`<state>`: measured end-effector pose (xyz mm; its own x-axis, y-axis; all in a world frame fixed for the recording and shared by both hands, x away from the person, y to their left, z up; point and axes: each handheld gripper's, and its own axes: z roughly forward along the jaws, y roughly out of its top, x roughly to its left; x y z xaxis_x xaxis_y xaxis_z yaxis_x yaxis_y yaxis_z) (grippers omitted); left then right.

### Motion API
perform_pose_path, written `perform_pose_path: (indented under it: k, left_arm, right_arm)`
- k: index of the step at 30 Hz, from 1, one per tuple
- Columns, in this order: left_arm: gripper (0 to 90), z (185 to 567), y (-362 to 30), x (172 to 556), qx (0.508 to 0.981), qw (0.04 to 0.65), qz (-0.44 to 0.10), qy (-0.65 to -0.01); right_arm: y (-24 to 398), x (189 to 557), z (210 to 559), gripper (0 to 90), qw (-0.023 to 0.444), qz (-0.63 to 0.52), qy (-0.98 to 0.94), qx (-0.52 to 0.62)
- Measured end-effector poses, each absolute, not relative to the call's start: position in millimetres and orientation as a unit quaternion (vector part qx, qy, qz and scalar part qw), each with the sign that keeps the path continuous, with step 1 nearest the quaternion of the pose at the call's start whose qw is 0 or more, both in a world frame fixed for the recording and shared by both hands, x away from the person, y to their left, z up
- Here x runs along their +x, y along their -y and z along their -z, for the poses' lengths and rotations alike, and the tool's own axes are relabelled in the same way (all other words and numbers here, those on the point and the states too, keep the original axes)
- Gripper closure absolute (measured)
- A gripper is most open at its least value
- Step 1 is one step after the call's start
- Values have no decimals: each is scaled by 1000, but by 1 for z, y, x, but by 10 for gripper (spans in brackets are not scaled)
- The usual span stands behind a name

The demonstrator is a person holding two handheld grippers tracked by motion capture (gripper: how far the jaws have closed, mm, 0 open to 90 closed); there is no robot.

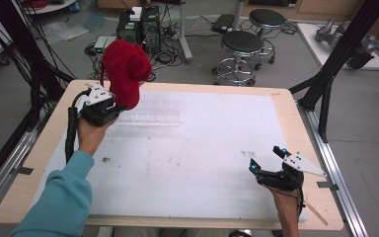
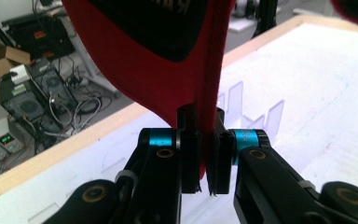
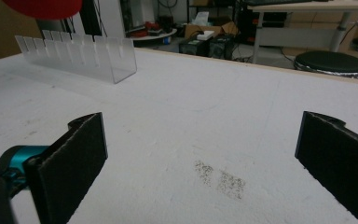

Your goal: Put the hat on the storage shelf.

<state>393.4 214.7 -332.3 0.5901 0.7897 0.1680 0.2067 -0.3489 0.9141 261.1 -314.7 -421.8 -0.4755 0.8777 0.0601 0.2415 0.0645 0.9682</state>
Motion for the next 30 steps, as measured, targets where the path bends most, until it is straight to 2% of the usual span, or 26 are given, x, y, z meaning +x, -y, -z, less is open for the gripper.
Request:
perform_pose_path:
  k: [5,13,23,30]
  left_arm:
    - [853,337,-211,398,761,462,-316,-327]
    - [853,348,-208,403,766,450,-312,-338]
    - [853,362,-210,404,760,451,-311,-350]
    - [852,366,-206,407,759,449,-310,-354]
  right_arm:
    - [317,261,431,10,286,-549,-668,412]
    - [316,257,449,11,309,-559,-650,411]
    - [315,258,451,10,338,-580,-620,405]
    - [314,258,451,10,340,-581,-619,405]
